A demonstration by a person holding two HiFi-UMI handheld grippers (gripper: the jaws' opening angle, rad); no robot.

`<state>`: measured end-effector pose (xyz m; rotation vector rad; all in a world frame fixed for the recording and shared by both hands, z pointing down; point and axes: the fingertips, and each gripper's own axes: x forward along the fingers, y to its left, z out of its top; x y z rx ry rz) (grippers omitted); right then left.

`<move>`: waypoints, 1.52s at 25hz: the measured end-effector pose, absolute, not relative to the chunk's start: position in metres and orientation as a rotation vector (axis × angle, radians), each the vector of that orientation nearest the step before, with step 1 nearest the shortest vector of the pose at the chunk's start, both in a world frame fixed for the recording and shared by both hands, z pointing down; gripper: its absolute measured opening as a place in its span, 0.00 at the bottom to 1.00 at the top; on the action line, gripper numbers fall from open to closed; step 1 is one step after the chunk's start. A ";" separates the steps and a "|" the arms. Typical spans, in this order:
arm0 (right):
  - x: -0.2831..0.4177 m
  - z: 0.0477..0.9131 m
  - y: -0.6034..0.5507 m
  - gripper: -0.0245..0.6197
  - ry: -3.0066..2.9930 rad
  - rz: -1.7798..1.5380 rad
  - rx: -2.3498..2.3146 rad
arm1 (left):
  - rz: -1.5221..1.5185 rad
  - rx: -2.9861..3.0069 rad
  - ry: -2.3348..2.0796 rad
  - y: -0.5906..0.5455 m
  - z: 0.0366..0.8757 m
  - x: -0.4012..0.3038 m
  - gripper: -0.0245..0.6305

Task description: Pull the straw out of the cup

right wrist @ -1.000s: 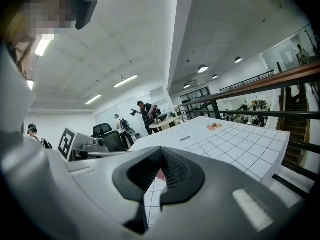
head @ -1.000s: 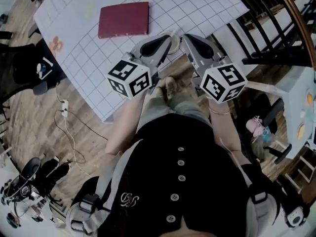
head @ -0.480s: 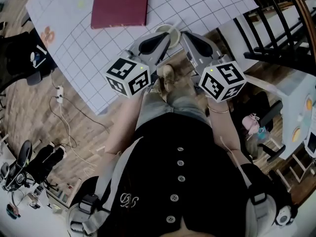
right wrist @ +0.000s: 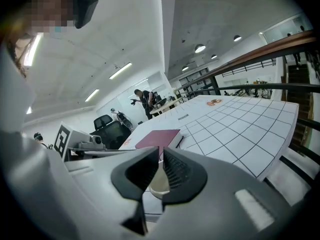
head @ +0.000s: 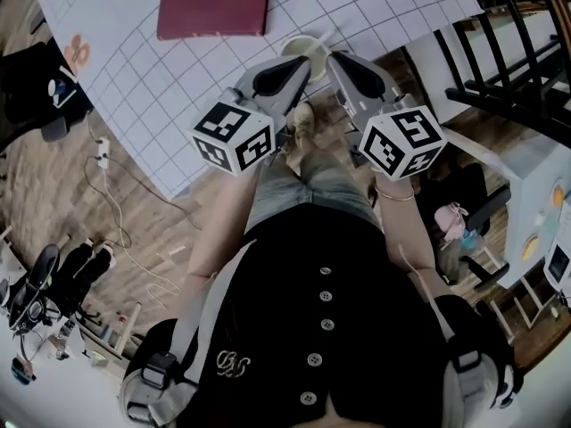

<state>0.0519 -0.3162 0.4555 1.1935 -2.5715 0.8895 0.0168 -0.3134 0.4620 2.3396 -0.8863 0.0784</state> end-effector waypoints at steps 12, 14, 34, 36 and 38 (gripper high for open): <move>0.054 0.485 -0.332 0.19 -2.521 0.973 1.160 | 0.094 2.295 -0.876 -0.319 0.477 0.022 0.03; 0.053 0.490 -0.334 0.20 -2.514 0.988 1.151 | 0.097 2.292 -0.876 -0.320 0.479 0.022 0.03; 0.047 0.521 -0.355 0.19 -2.459 1.115 1.169 | 0.094 2.258 -0.881 -0.330 0.488 0.019 0.03; 0.046 0.521 -0.354 0.16 -2.460 1.118 1.168 | 0.093 2.259 -0.880 -0.330 0.488 0.018 0.03; 0.044 0.520 -0.354 0.14 -2.466 1.117 1.165 | 0.092 2.260 -0.878 -0.329 0.487 0.017 0.03</move>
